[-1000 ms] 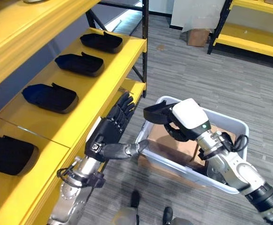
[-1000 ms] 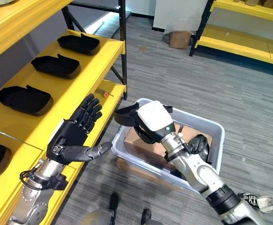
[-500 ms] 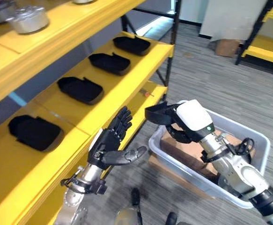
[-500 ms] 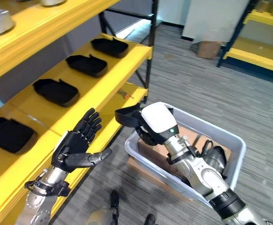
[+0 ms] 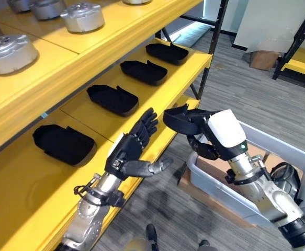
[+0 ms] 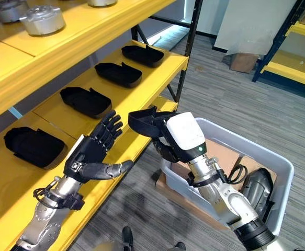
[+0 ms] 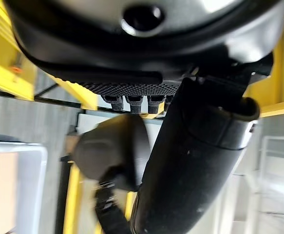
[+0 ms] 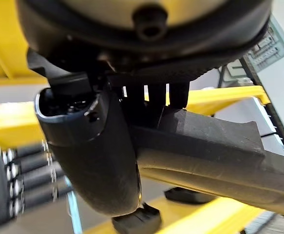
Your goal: Move parts from the plastic box to the shelf.
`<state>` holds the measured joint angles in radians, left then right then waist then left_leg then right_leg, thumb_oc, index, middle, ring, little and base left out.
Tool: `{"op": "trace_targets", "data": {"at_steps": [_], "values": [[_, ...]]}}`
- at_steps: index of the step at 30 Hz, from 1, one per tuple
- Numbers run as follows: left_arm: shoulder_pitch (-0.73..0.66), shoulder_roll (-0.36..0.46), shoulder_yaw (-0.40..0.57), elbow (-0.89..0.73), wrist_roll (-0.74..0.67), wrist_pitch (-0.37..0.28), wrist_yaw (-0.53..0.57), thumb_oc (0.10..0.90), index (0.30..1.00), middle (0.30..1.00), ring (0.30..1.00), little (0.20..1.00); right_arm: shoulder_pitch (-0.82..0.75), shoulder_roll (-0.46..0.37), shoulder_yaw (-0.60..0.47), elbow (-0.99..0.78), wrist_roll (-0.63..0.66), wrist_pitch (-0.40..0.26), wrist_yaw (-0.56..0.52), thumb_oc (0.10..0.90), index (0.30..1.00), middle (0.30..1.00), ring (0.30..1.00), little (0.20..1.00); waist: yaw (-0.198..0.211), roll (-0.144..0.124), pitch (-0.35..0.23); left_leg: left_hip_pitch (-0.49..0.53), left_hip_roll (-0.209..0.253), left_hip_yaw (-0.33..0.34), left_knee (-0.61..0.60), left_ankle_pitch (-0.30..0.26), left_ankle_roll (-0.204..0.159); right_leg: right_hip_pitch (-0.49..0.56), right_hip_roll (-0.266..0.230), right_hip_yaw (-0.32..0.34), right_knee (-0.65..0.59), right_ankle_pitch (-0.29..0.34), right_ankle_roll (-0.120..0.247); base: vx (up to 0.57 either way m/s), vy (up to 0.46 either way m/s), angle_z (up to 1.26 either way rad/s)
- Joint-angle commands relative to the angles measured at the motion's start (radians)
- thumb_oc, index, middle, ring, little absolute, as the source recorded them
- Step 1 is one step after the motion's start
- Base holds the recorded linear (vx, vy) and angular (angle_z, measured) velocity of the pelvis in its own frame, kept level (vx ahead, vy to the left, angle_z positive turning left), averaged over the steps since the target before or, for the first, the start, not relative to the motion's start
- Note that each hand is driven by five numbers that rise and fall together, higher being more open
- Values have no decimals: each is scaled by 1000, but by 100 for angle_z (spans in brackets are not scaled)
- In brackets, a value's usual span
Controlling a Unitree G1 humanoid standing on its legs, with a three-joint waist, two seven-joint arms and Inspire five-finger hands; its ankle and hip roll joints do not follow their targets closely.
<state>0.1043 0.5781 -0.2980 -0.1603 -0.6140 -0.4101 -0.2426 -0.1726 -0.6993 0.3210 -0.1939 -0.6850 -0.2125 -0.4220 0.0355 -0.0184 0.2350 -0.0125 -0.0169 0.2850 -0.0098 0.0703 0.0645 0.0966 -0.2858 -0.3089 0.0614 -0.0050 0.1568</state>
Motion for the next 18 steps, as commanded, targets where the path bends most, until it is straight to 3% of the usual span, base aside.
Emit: {"op": "trace_targets", "data": {"at_steps": [1, 6, 9, 10, 12, 18], "values": [[-30, -23, -5, -113, 7, -64, -50, 900, 1000, 1000, 1000, 1000, -66, -11, -109, -97, 26, -21, -169, 400, 300, 300, 300, 300, 5, 18, -108, 90, 99, -45, -35, -57, -75, -55, 84, 0, 15, 24, -33, -118, 171, 14], [-22, 0, -16, -117, -11, -39, -98, 900, 1000, 1000, 1000, 1000, -27, -3, -129, -138, -1, -5, -212, 400, 300, 300, 300, 300, -2, 19, -112, 81, 69, -81, -54, -57, -47, -68, 98, 61, 40, 7, -27, -111, 91, 10], [-38, 17, -24, -128, -36, 0, -141, 900, 1000, 1000, 1000, 1000, 24, -14, -166, -163, -15, -18, -248, 400, 300, 300, 300, 300, -31, 21, -119, 59, 44, -156, -40, -62, -27, -85, 172, 173, 106, -43, -58, -136, 7, 67], [-54, 29, -19, -134, -63, 24, -154, 900, 1000, 1000, 1000, 1000, 43, -31, -190, -168, -7, -42, -265, 400, 300, 300, 300, 300, -44, 21, -124, 46, 20, -203, -37, -62, -16, -105, 231, 218, 184, -70, -78, -145, -5, 153], [-65, 26, -18, -133, -60, 29, -152, 900, 1000, 1000, 1000, 1000, 27, -33, -185, -156, -16, -60, -280, 400, 300, 300, 300, 300, -41, 19, -122, 39, 4, -232, -35, -60, -13, -116, 264, 223, 205, -91, -98, -166, -57, 127], [-57, -2, -20, -127, -34, 24, -130, 900, 1000, 1000, 1000, 1000, -48, -38, -134, -145, -4, -66, -279, 400, 300, 300, 300, 300, -14, 18, -119, 22, -9, -258, -24, -56, -33, -87, 265, 210, 78, -73, -118, -117, -96, 6]]}}
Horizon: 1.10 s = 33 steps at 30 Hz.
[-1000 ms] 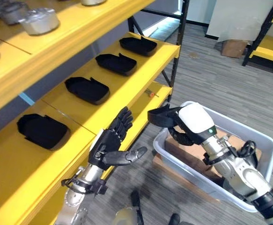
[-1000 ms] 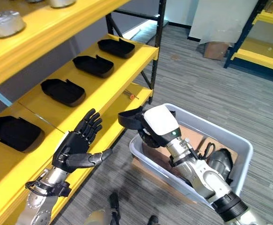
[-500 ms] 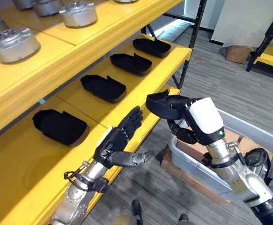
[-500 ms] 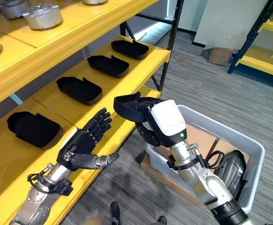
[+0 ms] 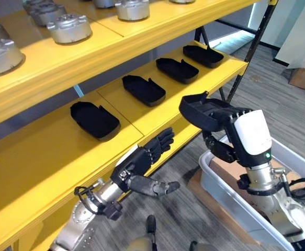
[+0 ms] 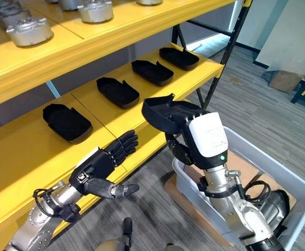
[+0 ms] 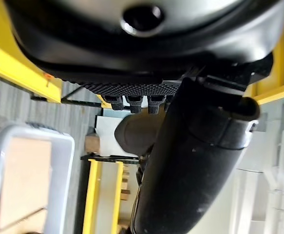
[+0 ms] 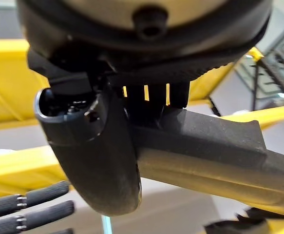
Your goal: Move parts from the plastic box to the shelf.
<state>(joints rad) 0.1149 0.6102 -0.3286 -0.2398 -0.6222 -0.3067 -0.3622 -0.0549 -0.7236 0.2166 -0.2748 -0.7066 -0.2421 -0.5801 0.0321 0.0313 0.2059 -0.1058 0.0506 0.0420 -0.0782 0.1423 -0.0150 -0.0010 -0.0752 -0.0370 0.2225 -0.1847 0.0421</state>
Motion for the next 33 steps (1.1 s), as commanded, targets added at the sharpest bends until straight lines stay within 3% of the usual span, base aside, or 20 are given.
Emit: {"op": "trace_targets", "data": {"at_steps": [1, 5, 7, 8, 9, 13, 14, 17, 20, 22, 23, 26, 33], "values": [[-46, -36, 13, -55, -13, -89, -9, 900, 1000, 1000, 1000, 1000, -168, -21, -23, -77, 27, -61, -122, 400, 300, 300, 300, 300, -8, -25, -96, 94, -79, -15, 46, -116, 39, 12, 59, -52, -132, 139, -4, -114, -75, -25], [-38, -28, 7, -61, -17, -101, -2, 900, 1000, 1000, 1000, 1000, -152, -28, -14, -99, 6, -87, -138, 400, 300, 300, 300, 300, -17, -21, -92, 81, -92, 26, 73, -136, 37, 19, 57, -62, -154, 141, -5, -126, -33, -6], [-67, -24, -9, -60, -35, -96, -17, 900, 1000, 1000, 1000, 1000, -132, -29, -23, -114, -25, -68, -147, 400, 300, 300, 300, 300, -47, -20, -85, 79, -72, 173, 99, -149, 32, 25, 36, -129, -167, 147, 1, -182, 16, 45], [-69, -24, -10, -59, -35, -96, -17, 900, 1000, 1000, 1000, 1000, -131, -29, -24, -114, -25, -68, -147, 400, 300, 300, 300, 300, -48, -20, -83, 80, -72, 171, 100, -150, 32, 27, 36, -130, -168, 147, 1, -188, 42, 79], [-93, -24, -28, -56, -50, -103, -15, 900, 1000, 1000, 1000, 1000, -117, -29, -27, -113, -47, -79, -164, 400, 300, 300, 300, 300, -64, -20, -78, 81, -54, 228, 110, -151, 27, 31, 24, -155, -174, 154, 5, -126, 46, 73], [-98, -28, -43, -60, -32, -112, 20, 900, 1000, 1000, 1000, 1000, -128, -26, -19, -128, -50, -101, -139, 400, 300, 300, 300, 300, -69, -28, -74, 87, -15, 219, 140, -159, 15, 31, 8, -148, -165, 151, 2, -75, 88, 56], [-101, -32, -46, -67, -31, -107, 37, 900, 1000, 1000, 1000, 1000, -137, -37, -16, -140, -31, -106, -122, 400, 300, 300, 300, 300, -72, -36, -74, 92, 15, 219, 164, -162, 4, 34, -5, -147, -166, 154, 0, -57, 156, 31], [-104, -41, -42, -72, -34, -101, 43, 900, 1000, 1000, 1000, 1000, -149, -62, -11, -142, -5, -138, -99, 400, 300, 300, 300, 300, -82, -41, -83, 103, 119, 216, 191, -89, -37, 32, -26, -144, -163, 157, -8, -55, 234, 4], [-105, -47, -42, -59, -30, -112, 53, 900, 1000, 1000, 1000, 1000, -152, -73, -2, -134, 6, -175, -102, 400, 300, 300, 300, 300, -91, -32, -90, 116, 174, 198, 185, -20, -61, 27, -37, -133, -158, 158, -11, -31, 277, -17], [-105, -48, -40, -49, -15, -127, 80, 900, 1000, 1000, 1000, 1000, -159, -71, 13, -134, 5, -201, -106, 400, 300, 300, 300, 300, -90, -18, -90, 117, 165, 181, 164, -27, -64, 25, -51, -121, -160, 164, -2, -49, 472, 0], [-105, -47, -39, -50, -19, -131, 90, 900, 1000, 1000, 1000, 1000, -155, -63, 12, -144, 1, -212, -103, 400, 300, 300, 300, 300, -92, -10, -92, 137, 151, 207, 128, -51, -65, 33, -76, -137, -166, 176, 17, -58, 477, 1], [-96, -33, -36, -67, -3, -137, 98, 900, 1000, 1000, 1000, 1000, -140, -48, 4, -165, -11, -195, -99, 400, 300, 300, 300, 300, -83, -4, -100, 171, 111, 223, 78, -103, -49, 45, -117, -162, -178, 198, 50, -71, 447, 53], [-48, 11, -2, -99, -52, -134, 18, 900, 1000, 1000, 1000, 1000, -110, -35, 1, -189, -45, -128, -88, 400, 300, 300, 300, 300, -34, -13, -109, 188, 52, 211, 36, -123, -5, 61, -185, -212, -193, 232, 115, -74, 273, 29]]}}
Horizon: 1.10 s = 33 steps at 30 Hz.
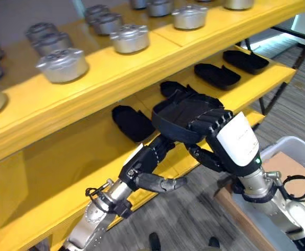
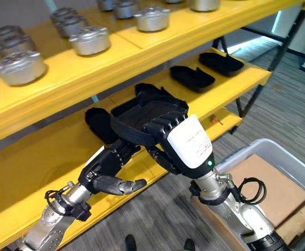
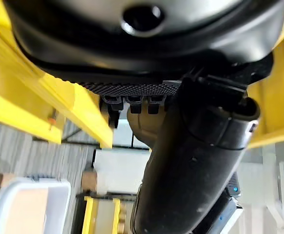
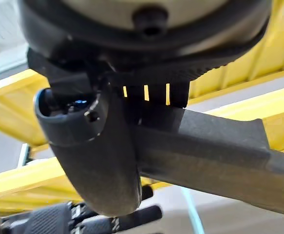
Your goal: Move parts from the plastic box to the shelf.
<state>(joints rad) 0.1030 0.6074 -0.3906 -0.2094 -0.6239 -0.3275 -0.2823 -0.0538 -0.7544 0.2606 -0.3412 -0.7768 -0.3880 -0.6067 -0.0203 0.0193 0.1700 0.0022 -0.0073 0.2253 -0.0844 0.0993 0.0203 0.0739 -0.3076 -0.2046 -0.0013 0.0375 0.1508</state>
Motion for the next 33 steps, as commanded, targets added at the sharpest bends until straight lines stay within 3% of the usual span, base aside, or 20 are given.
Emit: {"op": "trace_targets", "data": {"at_steps": [1, 6, 9, 11, 13, 15, 17, 27, 28, 30, 31, 33], "values": [[-33, 21, 59, -132, -57, -113, -72, 900, 1000, 1000, 1000, 1000, -108, -4, -41, -127, 24, 26, -63, 400, 300, 300, 300, 300, 26, -5, -71, 77, 100, 28, 45, -85, -31, -14, 34, -52, 33, 18, 13, -106, 262, 32], [-33, 36, 55, -124, -66, -116, -97, 900, 1000, 1000, 1000, 1000, -108, 6, -23, -116, -1, 23, -75, 400, 300, 300, 300, 300, 41, -10, -64, 73, 67, 40, 43, -97, -5, -27, 9, -68, 52, 38, 19, -72, 147, 20], [-38, 40, 52, -110, -75, -114, -112, 900, 1000, 1000, 1000, 1000, -113, 15, -12, -113, -1, 20, -75, 400, 300, 300, 300, 300, 43, -9, -60, 70, 57, 33, 42, -100, 12, -44, 23, -52, 112, 16, 11, -54, 108, 9], [-49, 49, 45, -113, -80, -103, -132, 900, 1000, 1000, 1000, 1000, -108, 10, -12, -125, -10, 30, -71, 400, 300, 300, 300, 300, 27, -10, -57, 65, 41, -5, 37, -102, 29, -54, 94, 8, 162, -50, -5, -28, 50, 27], [-54, 62, 48, -126, -100, -91, -134, 900, 1000, 1000, 1000, 1000, -84, -7, -30, -141, -9, -2, -70, 400, 300, 300, 300, 300, 15, -12, -63, 51, 28, -38, 38, -104, 35, -60, 176, 47, 174, -95, -41, -16, 24, 49], [-62, 68, 48, -128, -106, -84, -126, 900, 1000, 1000, 1000, 1000, -77, -16, -36, -146, -2, -25, -63, 400, 300, 300, 300, 300, 10, -18, -64, 47, 17, -53, 40, -109, 34, -50, 217, 56, 162, -112, -65, -19, -15, 54], [-87, 63, 45, -129, -125, -68, -134, 900, 1000, 1000, 1000, 1000, -79, -40, -38, -147, -9, -50, -64, 400, 300, 300, 300, 300, -1, -26, -64, 37, -9, -107, 47, -108, 31, -42, 265, 124, 116, -98, -87, -44, -50, 37], [-85, 29, 39, -102, -101, -56, -108, 900, 1000, 1000, 1000, 1000, -164, -60, 30, -119, -30, -151, -26, 400, 300, 300, 300, 300, 4, -22, -80, 35, -22, -145, 68, -114, 11, -17, 287, 159, 34, -55, -103, -9, -86, 17], [-80, 34, 30, -119, -102, -51, -101, 900, 1000, 1000, 1000, 1000, -189, -70, 60, -126, -64, -154, -25, 400, 300, 300, 300, 300, -3, -19, -73, 19, -27, -98, 134, -144, 8, -19, 280, 150, 29, -53, -108, -56, -75, 1], [-93, 32, 19, -121, -100, -42, -111, 900, 1000, 1000, 1000, 1000, -199, -68, 65, -130, -74, -141, -15, 400, 300, 300, 300, 300, -9, -23, -65, -3, -13, -60, 183, -154, 1, -16, 267, 128, 31, -50, -108, -87, -31, 50], [-123, 31, -13, -109, -105, -51, -119, 900, 1000, 1000, 1000, 1000, -220, -66, 72, -118, -105, -136, -12, 400, 300, 300, 300, 300, -26, -28, -57, -7, 28, -10, 214, -161, -11, -20, 250, 98, 42, -49, -108, -92, 49, 98], [-125, 24, -21, -106, -98, -61, -111, 900, 1000, 1000, 1000, 1000, -233, -67, 83, -109, -122, -160, -12, 400, 300, 300, 300, 300, -28, -28, -55, -2, 53, -24, 211, -152, -24, -24, 245, 101, 50, -52, -110, -39, 88, 79]]}}
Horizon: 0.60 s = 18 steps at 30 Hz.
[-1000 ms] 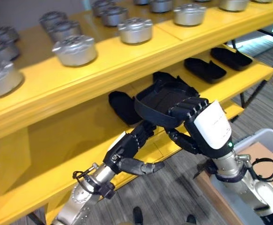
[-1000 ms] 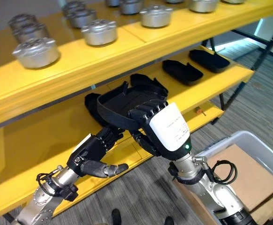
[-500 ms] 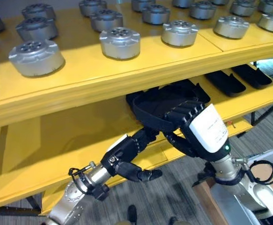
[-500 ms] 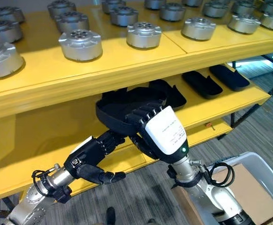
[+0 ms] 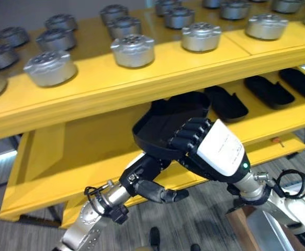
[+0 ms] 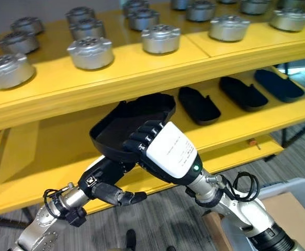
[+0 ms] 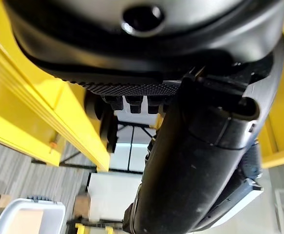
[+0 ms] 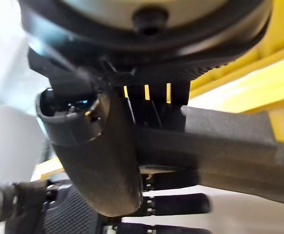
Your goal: Move parts from the plastic box to the shelf.
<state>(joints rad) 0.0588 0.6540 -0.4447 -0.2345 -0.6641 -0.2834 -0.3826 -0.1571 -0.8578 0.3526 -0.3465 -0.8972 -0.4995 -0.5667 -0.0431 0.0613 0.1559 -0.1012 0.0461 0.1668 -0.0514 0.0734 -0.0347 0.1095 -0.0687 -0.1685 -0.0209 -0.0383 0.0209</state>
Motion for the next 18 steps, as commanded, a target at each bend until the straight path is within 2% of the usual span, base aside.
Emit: {"op": "trace_targets", "data": {"at_steps": [1, 2, 3, 4, 5, 7, 10, 14, 18], "values": [[-80, -27, 31, -83, -48, -107, 1, 900, 1000, 1000, 1000, 1000, -138, 35, -3, -105, 2, -56, -47, 400, 300, 300, 300, 300, -6, -70, -42, 105, 13, 21, 170, -116, 25, -60, 4, 71, 72, 22, 19, 23, 103, 31], [-79, -31, 30, -86, -41, -106, 10, 900, 1000, 1000, 1000, 1000, -144, 33, 0, -108, 7, -62, -40, 400, 300, 300, 300, 300, -6, -69, -43, 109, 25, 9, 160, -103, 18, -60, 4, 77, 73, 20, 17, 47, 186, 7], [-74, -37, 30, -90, -37, -110, 23, 900, 1000, 1000, 1000, 1000, -155, 23, 3, -113, 23, -78, -34, 400, 300, 300, 300, 300, -5, -68, -47, 113, 57, -16, 136, -68, 2, -60, 1, 90, 73, 17, 17, 39, 138, -11], [-74, -38, 31, -91, -36, -110, 24, 900, 1000, 1000, 1000, 1000, -155, 22, 3, -113, 24, -77, -33, 400, 300, 300, 300, 300, -5, -67, -47, 116, 58, -16, 132, -66, 1, -59, 1, 90, 73, 16, 16, 49, 252, -8], [-63, -45, 40, -95, -35, -111, 26, 900, 1000, 1000, 1000, 1000, -163, -1, -3, -116, 46, -93, -29, 400, 300, 300, 300, 300, -5, -62, -51, 109, 118, -36, 107, 16, -28, -54, -8, 97, 71, 12, 17, 26, 210, -6], [-59, -43, 49, -86, -45, -124, 11, 900, 1000, 1000, 1000, 1000, -160, -25, -19, -114, 67, -110, -27, 400, 300, 300, 300, 300, -11, -54, -51, 101, 156, -41, 96, 59, -45, -52, -26, 94, 70, 12, 20, 21, 384, 4], [-58, -35, 55, -75, -39, -139, 28, 900, 1000, 1000, 1000, 1000, -141, -24, -36, -118, 67, -106, -14, 400, 300, 300, 300, 300, -16, -39, -50, 133, 136, -16, 59, -1, -40, -52, -65, 69, 87, 9, 40, 23, 366, 7], [-42, -17, 63, -69, -35, -155, 50, 900, 1000, 1000, 1000, 1000, -124, -12, -39, -125, 65, -79, 1, 400, 300, 300, 300, 300, -9, -30, -57, 157, 111, -7, 34, -20, -29, -45, -87, 58, 90, 10, 54, 22, 262, 28], [-1, 9, 91, -81, -44, -159, 54, 900, 1000, 1000, 1000, 1000, -107, -9, -46, -128, 71, -36, 9, 400, 300, 300, 300, 300, 20, -32, -64, 172, 80, -20, 9, -33, -12, -34, -115, 33, 79, 24, 78, 9, 211, 11]]}}
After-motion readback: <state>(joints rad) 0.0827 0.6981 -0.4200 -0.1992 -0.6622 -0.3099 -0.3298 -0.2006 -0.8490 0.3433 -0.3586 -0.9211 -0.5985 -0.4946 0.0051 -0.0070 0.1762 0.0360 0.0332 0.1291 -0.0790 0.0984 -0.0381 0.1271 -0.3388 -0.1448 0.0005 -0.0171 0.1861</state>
